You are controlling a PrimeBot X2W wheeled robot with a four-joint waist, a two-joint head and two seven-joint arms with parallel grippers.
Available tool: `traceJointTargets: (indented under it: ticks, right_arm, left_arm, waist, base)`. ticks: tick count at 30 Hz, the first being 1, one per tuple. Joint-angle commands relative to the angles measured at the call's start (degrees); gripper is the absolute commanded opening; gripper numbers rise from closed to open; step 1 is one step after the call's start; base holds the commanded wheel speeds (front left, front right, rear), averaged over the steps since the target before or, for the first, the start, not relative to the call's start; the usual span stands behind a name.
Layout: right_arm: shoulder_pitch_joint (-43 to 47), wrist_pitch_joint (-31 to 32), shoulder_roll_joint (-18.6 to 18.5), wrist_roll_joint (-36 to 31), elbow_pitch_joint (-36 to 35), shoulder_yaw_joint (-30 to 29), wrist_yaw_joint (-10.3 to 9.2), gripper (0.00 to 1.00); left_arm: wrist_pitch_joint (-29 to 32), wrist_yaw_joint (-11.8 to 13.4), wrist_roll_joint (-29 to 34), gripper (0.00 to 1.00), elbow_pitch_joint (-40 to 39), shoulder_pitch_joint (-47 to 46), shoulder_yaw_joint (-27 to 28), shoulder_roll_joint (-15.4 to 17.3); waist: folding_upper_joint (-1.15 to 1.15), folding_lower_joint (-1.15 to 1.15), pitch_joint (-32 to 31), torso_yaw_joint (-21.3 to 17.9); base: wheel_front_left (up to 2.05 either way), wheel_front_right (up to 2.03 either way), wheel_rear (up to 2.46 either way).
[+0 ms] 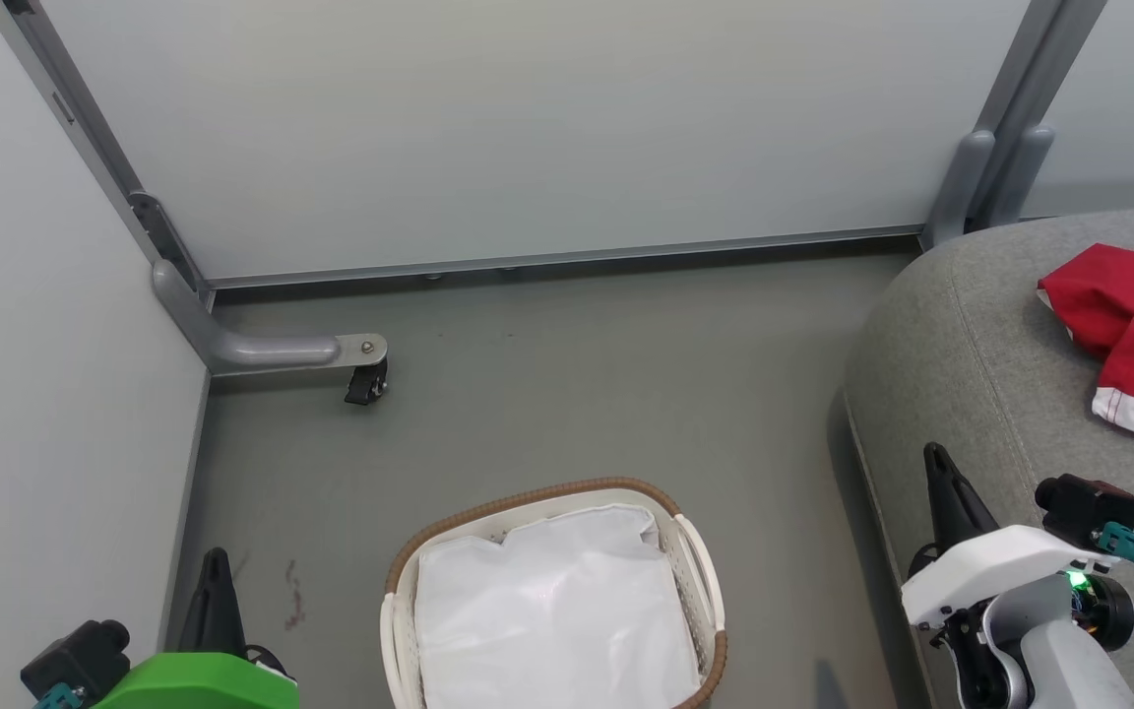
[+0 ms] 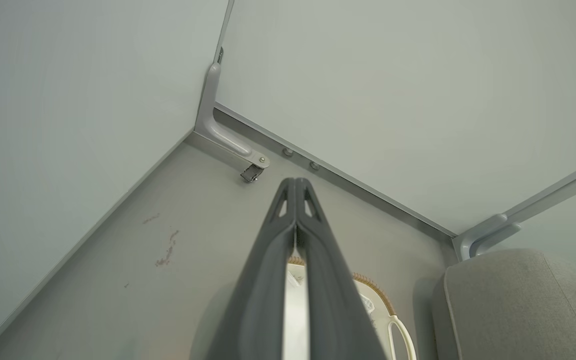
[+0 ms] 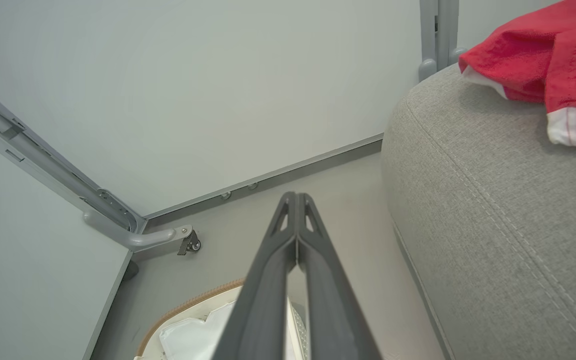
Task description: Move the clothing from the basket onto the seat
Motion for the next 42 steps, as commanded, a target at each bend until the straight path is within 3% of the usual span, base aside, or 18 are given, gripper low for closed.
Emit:
traceJointTargets:
  ticks: [1,42]
  right_arm:
    - [-0.15,0.50,-0.36,2.70,-1.35,-0.27,-0.01,0.00]
    - [2.53,8.24,-0.65,35.74,-6.67,-1.97,-0.03,0.00]
  left_arm:
    - [0.42,-0.03,-2.30,0.00,-1.15,-1.67,0.26,0.30]
    - [8.27,-0.09,-30.66,0.00,-3.95,-4.00,1.83,0.47]
  waist:
    - [0.00,0.00,-0.03,-0.01]
    - [0.00,0.00,-0.83,-0.42]
  base:
    - [0.00,0.00,0.00]
    - [0.00,0.00,0.00]
